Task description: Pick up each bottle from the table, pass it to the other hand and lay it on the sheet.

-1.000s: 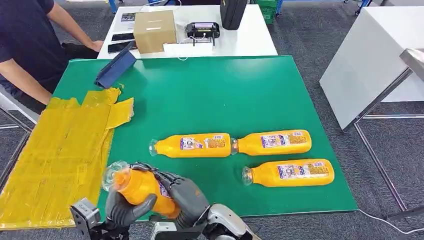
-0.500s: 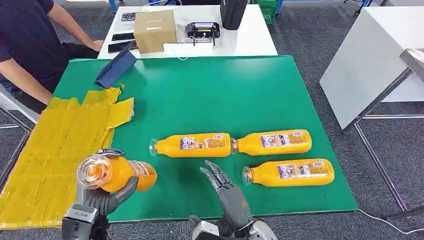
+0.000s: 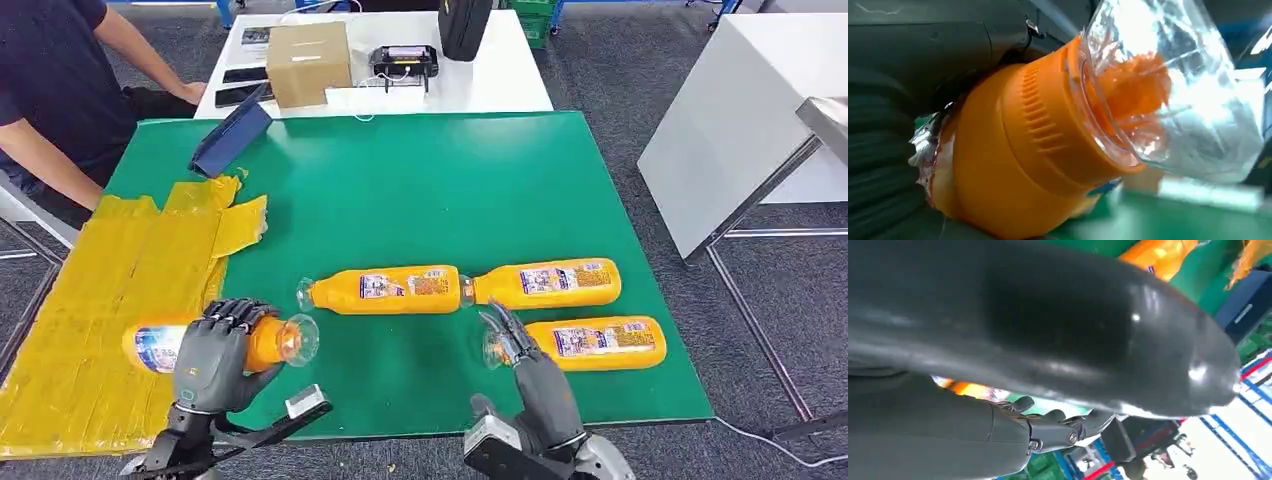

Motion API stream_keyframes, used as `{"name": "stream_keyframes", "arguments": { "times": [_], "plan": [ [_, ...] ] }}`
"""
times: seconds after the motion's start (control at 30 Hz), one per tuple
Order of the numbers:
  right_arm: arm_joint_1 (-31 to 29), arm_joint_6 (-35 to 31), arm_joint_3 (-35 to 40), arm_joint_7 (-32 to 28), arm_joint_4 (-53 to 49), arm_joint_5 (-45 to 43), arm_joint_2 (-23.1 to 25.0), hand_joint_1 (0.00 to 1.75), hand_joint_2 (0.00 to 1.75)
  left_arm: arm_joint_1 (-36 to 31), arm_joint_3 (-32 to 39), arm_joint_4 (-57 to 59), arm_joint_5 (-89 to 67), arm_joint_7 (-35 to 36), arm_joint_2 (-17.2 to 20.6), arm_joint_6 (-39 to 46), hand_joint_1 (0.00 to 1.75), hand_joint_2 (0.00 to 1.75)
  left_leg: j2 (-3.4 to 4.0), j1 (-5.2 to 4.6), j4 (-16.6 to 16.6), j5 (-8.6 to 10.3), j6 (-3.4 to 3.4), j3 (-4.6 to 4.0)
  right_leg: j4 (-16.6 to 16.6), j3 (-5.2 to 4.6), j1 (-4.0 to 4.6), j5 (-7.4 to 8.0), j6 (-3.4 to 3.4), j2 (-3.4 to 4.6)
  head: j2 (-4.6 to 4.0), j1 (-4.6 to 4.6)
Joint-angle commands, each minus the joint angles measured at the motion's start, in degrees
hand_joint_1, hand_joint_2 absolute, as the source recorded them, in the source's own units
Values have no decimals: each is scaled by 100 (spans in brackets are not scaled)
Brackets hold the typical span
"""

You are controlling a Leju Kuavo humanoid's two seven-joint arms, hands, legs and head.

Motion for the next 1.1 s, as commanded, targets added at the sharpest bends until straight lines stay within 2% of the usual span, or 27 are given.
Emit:
{"name": "stream_keyframes", "arguments": {
  "times": [0.03,0.1,0.3,0.33,0.47,0.5,0.53,0.63,0.67,0.77,0.83,0.9,1.07,1.1],
  "plan": [
    [-634,294,-429,-115,704,136,396,0,0,-710,-1012,2165,-39,136,812,-311,175,175,-16,1,-13,4,-5,18,-11,20,-1,-1,-7,4,0,0],
    [-693,290,-393,-109,754,144,389,0,0,-852,-973,2535,-39,70,732,-183,175,175,-19,4,-18,7,-5,27,-19,31,1,0,-8,9,0,2],
    [-686,286,-399,-111,753,143,378,0,0,-864,-965,2538,-39,67,725,-184,175,175,-15,6,-8,3,-6,11,-10,20,3,-2,-8,11,0,2],
    [-660,306,-391,-99,733,126,366,0,0,-896,-929,2626,-39,8,703,-415,175,175,-12,3,-7,3,-5,10,-8,17,1,-2,-7,10,0,2],
    [-943,375,-236,-70,996,171,278,0,0,-1449,-895,3834,18,-335,533,-397,175,175,-12,2,-10,7,-4,10,-9,17,0,3,-6,8,0,0],
    [-1018,398,-214,-60,1089,166,268,0,0,-1567,-932,4093,-4,-417,524,-410,0,175,-18,5,-14,9,-7,21,-14,29,2,4,-11,15,0,2],
    [-1148,459,-183,-27,1233,159,273,0,0,-1706,-945,4372,-27,-389,483,-465,0,0,-11,3,-14,10,-5,17,-14,24,1,6,-8,14,0,2],
    [-1619,583,-115,124,1757,168,337,0,0,-2072,-1250,4912,-6,-373,450,-565,0,0,-12,2,-15,13,-7,27,-12,33,0,8,-8,16,0,-4],
    [-1806,630,-93,183,1975,167,387,0,175,-2154,-1291,5006,-22,-397,457,-606,0,0,-13,8,-15,18,-11,30,-15,36,4,12,-11,23,0,4],
    [-2403,844,-19,353,2794,143,510,0,175,-2316,-1291,5244,365,-761,514,-849,0,0,-14,4,-14,26,-6,40,-9,50,1,17,-6,20,0,2],
    [-2800,919,52,383,3350,147,618,0,175,-2402,-1321,5269,459,-752,642,-966,0,0,-5,6,-13,33,-6,44,-9,49,2,27,-11,31,0,0],
    [-2935,952,72,390,3529,142,657,0,175,-2436,-1301,5282,506,-777,676,-993,0,0,1,7,-14,43,-8,38,-8,43,3,41,-8,45,0,0],
    [-3391,1073,261,447,4233,212,635,0,175,-2567,-1285,5225,764,-851,750,-1283,0,0,-11,5,-8,58,0,38,-1,48,2,49,-7,22,0,4],
    [-3511,1075,303,417,4450,266,664,0,175,-2530,-1267,5096,888,-931,828,-1384,0,0,-4,7,-10,60,-3,35,-3,43,4,54,-11,39,0,0]
  ]
}}
